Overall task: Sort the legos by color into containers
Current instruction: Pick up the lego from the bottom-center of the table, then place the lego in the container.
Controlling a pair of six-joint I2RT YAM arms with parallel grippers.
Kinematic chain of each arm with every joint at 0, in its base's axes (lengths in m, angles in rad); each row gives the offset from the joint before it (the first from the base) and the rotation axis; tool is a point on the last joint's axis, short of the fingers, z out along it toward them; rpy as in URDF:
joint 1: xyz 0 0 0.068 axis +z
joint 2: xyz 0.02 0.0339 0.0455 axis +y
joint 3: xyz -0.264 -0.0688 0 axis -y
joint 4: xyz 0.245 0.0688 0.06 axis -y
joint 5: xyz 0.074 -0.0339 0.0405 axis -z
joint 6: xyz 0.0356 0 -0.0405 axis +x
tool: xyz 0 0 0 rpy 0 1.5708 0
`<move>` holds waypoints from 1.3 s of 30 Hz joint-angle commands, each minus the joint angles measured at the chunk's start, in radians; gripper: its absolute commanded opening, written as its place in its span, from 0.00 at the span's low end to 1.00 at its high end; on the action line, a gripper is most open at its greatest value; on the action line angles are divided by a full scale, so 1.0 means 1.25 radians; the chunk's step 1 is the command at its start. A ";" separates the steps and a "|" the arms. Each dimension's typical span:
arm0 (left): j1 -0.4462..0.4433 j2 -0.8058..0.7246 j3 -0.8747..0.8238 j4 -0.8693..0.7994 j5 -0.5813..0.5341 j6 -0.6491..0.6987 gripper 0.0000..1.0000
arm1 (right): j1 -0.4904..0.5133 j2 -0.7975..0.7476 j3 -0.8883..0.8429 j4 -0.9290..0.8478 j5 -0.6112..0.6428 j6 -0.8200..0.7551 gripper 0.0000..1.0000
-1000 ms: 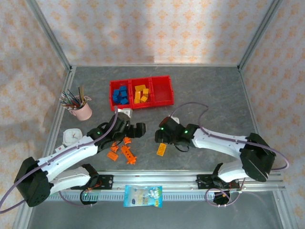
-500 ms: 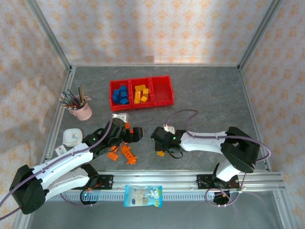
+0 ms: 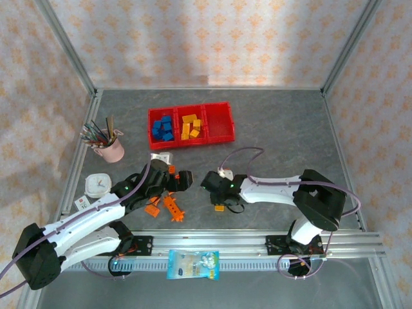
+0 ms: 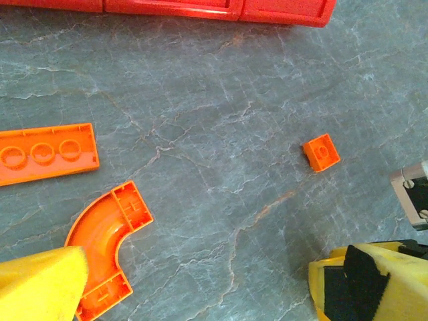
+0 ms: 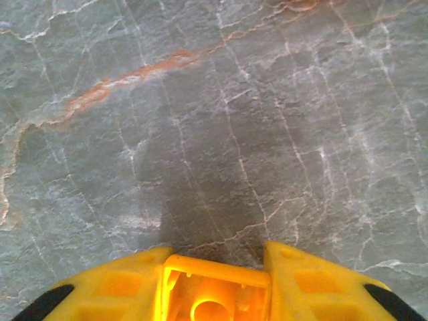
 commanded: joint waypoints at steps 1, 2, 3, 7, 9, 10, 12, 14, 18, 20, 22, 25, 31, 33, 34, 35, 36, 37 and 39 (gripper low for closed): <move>-0.001 -0.020 -0.005 0.004 -0.030 -0.008 0.99 | 0.002 -0.010 0.052 -0.016 0.059 -0.032 0.32; -0.001 -0.022 -0.001 0.003 -0.032 -0.009 0.99 | -0.001 -0.013 0.064 -0.024 0.066 -0.044 0.32; -0.001 -0.023 0.003 0.002 -0.034 -0.011 0.99 | -0.007 -0.019 0.076 -0.027 0.070 -0.059 0.32; 0.000 -0.023 0.030 -0.014 -0.062 -0.018 0.99 | -0.052 -0.046 0.122 -0.004 0.073 -0.127 0.31; 0.001 -0.022 0.046 -0.022 -0.081 -0.020 0.99 | -0.083 -0.042 0.155 0.006 0.067 -0.161 0.31; 0.005 -0.020 0.054 -0.026 -0.090 -0.022 0.99 | -0.098 -0.035 0.179 0.012 0.066 -0.182 0.31; 0.011 -0.017 0.073 -0.027 -0.103 -0.024 0.99 | -0.119 -0.014 0.222 0.032 0.071 -0.222 0.32; 0.018 -0.013 0.090 -0.022 -0.118 -0.027 0.99 | -0.141 0.012 0.264 0.054 0.067 -0.258 0.32; 0.050 0.013 0.119 -0.005 -0.129 -0.031 0.99 | -0.193 0.095 0.353 0.108 0.018 -0.312 0.32; 0.070 0.037 0.134 0.003 -0.122 -0.031 0.99 | -0.210 0.145 0.414 0.108 0.002 -0.336 0.33; 0.088 0.064 0.153 0.009 -0.126 -0.032 0.99 | -0.217 0.195 0.472 0.122 0.018 -0.375 0.33; 0.107 0.104 0.169 0.034 -0.135 -0.034 0.99 | -0.238 0.275 0.560 0.135 0.016 -0.412 0.33; 0.132 0.157 0.185 0.083 -0.134 -0.041 0.99 | -0.263 0.437 0.742 0.139 0.020 -0.468 0.33; 0.137 0.164 0.186 0.087 -0.134 -0.044 0.99 | -0.269 0.489 0.813 0.111 0.035 -0.470 0.34; 0.140 0.165 0.186 0.090 -0.134 -0.044 0.99 | -0.273 0.509 0.837 0.106 0.037 -0.469 0.35; 0.143 0.165 0.184 0.090 -0.135 -0.047 0.99 | -0.277 0.527 0.856 0.103 0.038 -0.466 0.39; 0.146 0.163 0.183 0.090 -0.135 -0.048 0.99 | -0.281 0.542 0.876 0.102 0.034 -0.465 0.42; 0.148 0.163 0.182 0.090 -0.134 -0.048 0.99 | -0.283 0.551 0.890 0.100 0.030 -0.468 0.44; 0.152 0.159 0.182 0.088 -0.131 -0.046 0.99 | -0.285 0.566 0.923 0.088 0.028 -0.481 0.50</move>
